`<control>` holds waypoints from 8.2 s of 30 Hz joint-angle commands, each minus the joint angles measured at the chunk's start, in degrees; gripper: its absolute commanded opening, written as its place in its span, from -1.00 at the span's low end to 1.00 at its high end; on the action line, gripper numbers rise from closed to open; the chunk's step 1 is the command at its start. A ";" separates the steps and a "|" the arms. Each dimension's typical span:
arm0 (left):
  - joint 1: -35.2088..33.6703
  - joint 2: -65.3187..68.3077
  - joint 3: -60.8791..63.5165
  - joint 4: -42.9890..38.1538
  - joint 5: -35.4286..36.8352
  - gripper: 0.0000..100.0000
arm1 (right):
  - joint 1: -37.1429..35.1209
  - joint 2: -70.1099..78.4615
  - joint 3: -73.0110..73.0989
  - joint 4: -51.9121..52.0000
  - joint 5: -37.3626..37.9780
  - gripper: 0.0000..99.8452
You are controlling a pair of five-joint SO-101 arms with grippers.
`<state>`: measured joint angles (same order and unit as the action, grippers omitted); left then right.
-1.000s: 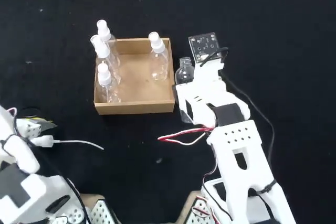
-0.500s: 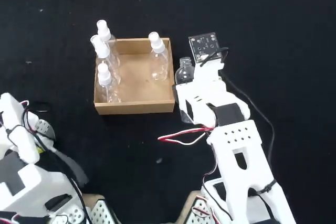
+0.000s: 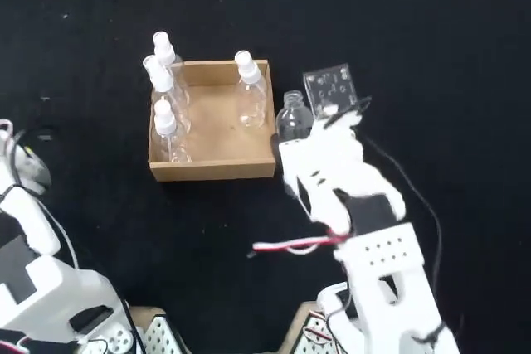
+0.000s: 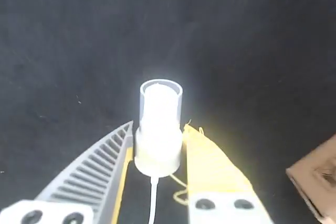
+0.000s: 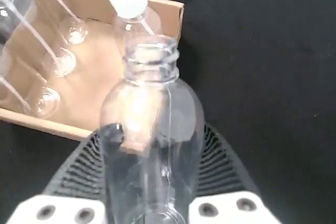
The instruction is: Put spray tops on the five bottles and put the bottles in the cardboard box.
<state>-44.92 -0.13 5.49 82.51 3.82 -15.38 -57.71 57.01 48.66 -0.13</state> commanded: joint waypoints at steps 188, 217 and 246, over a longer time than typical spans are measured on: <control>68.97 -24.26 -46.37 18.20 15.91 -0.42 | -16.44 -37.93 24.13 -20.13 -0.44 -0.98; 12.70 -50.11 39.87 -27.43 -2.99 -0.42 | 19.69 -24.04 -4.62 -6.59 1.32 -0.98; 24.84 -52.75 74.42 -61.10 7.21 -0.42 | 41.32 41.80 -1.10 -70.15 2.02 -0.98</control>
<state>-21.19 -51.30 80.31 22.46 10.51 24.97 -19.21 60.70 -17.98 1.98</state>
